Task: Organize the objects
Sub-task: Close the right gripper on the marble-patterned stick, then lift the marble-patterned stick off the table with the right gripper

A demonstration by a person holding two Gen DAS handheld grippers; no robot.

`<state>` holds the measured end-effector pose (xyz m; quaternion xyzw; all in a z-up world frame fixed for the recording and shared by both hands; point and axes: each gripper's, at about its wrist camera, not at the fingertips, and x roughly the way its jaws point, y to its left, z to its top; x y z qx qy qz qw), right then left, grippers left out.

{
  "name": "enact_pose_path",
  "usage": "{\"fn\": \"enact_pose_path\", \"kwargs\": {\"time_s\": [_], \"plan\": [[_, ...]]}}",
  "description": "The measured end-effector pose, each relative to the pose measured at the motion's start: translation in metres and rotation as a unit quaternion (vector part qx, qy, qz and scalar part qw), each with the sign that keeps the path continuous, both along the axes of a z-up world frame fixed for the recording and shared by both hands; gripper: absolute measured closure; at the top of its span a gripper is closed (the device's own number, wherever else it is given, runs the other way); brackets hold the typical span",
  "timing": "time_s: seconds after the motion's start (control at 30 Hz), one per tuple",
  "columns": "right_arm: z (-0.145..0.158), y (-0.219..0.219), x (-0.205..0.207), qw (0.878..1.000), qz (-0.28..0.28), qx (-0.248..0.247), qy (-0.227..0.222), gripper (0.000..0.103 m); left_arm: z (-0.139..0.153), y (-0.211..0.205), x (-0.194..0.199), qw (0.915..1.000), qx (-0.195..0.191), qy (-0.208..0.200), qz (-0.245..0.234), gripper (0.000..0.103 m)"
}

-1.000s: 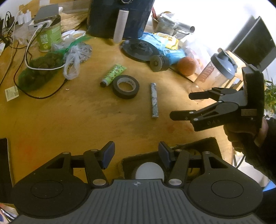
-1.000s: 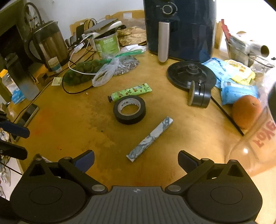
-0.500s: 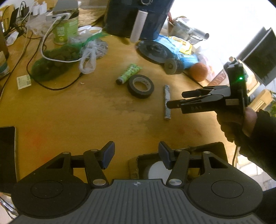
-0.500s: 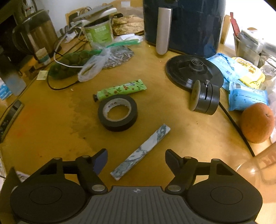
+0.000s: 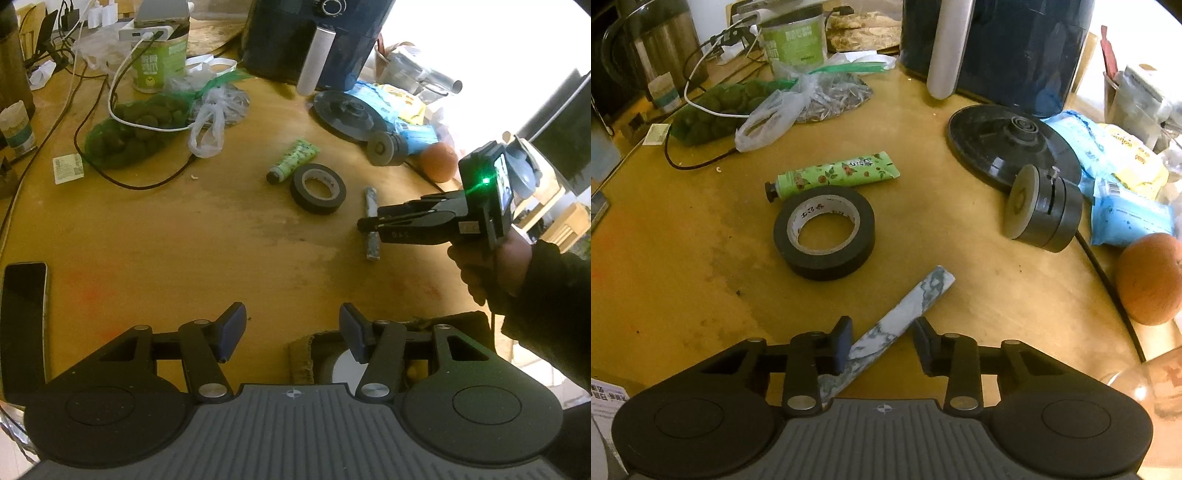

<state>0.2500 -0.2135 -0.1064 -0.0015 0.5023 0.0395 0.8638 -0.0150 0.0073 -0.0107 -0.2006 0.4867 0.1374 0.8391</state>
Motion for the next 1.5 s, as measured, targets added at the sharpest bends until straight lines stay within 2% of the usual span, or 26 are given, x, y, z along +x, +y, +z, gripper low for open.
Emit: {"fn": "enact_pose_path", "kwargs": {"time_s": [0.17, 0.57, 1.2, 1.5], "plan": [[0.000, -0.002, 0.000, 1.000, -0.011, -0.001, -0.003, 0.086, 0.001, 0.002, -0.001, 1.0000, 0.001, 0.000, 0.003, 0.048], [0.003, -0.008, -0.007, 1.000, -0.018, 0.016, -0.008, 0.086, 0.003, 0.002, 0.000, 0.9999, 0.009, -0.002, -0.008, 0.048], [0.042, -0.022, -0.047, 0.997, -0.041, 0.037, -0.047, 0.086, 0.010, -0.005, 0.015, 0.9987, 0.031, -0.011, -0.039, 0.048], [0.055, -0.031, -0.074, 0.995, -0.069, 0.048, -0.059, 0.086, 0.013, -0.007, 0.031, 0.9970, 0.045, -0.019, -0.060, 0.048]]}}
